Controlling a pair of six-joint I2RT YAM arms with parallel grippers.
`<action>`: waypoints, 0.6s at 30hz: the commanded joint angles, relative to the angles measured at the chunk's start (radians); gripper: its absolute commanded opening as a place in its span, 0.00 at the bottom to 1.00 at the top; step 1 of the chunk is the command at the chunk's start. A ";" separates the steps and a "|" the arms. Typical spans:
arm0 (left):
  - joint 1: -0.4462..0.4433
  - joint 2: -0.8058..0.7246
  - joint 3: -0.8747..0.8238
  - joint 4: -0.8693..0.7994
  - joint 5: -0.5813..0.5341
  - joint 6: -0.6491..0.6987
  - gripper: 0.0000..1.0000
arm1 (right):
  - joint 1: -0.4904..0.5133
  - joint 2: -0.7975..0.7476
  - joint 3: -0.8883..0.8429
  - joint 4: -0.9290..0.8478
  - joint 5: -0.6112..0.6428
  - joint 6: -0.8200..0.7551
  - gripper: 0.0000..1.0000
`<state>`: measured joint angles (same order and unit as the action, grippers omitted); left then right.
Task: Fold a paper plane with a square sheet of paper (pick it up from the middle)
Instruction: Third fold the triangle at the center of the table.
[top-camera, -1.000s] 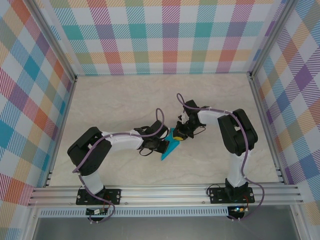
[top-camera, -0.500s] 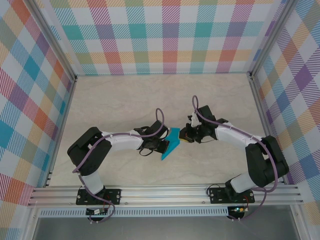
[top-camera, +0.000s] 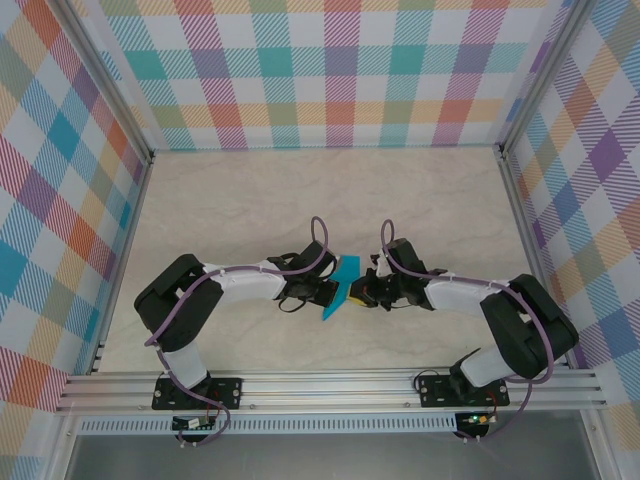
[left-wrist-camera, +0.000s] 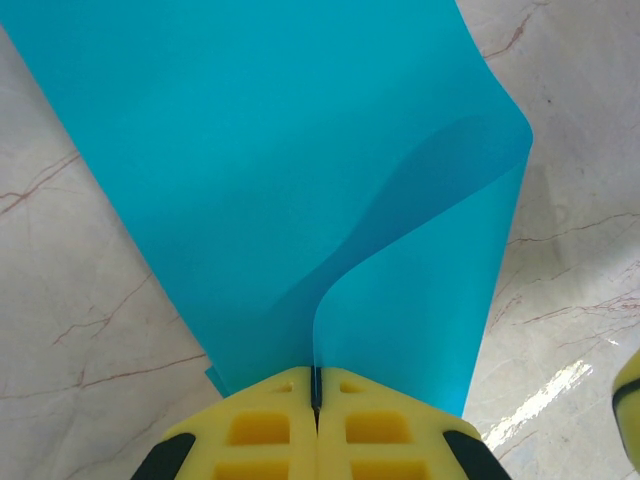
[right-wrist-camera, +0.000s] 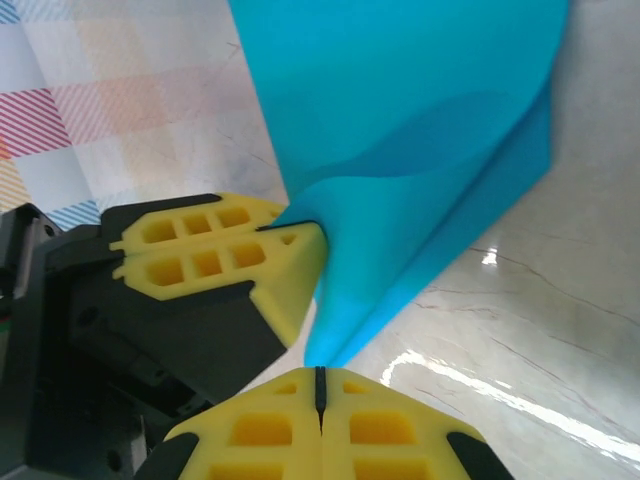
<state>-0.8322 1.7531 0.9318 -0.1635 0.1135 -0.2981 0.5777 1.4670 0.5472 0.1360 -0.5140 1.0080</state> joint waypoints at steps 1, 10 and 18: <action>0.012 0.023 -0.019 -0.042 -0.020 -0.001 0.00 | 0.011 0.004 -0.022 0.084 0.029 0.051 0.00; 0.013 0.025 -0.014 -0.053 -0.025 0.004 0.00 | 0.028 0.107 -0.012 0.196 0.006 0.091 0.00; 0.012 0.023 -0.011 -0.056 -0.023 0.008 0.00 | 0.031 0.152 0.003 0.209 0.003 0.092 0.00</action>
<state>-0.8322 1.7531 0.9321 -0.1650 0.1135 -0.2977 0.6025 1.5986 0.5377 0.3027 -0.5049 1.0893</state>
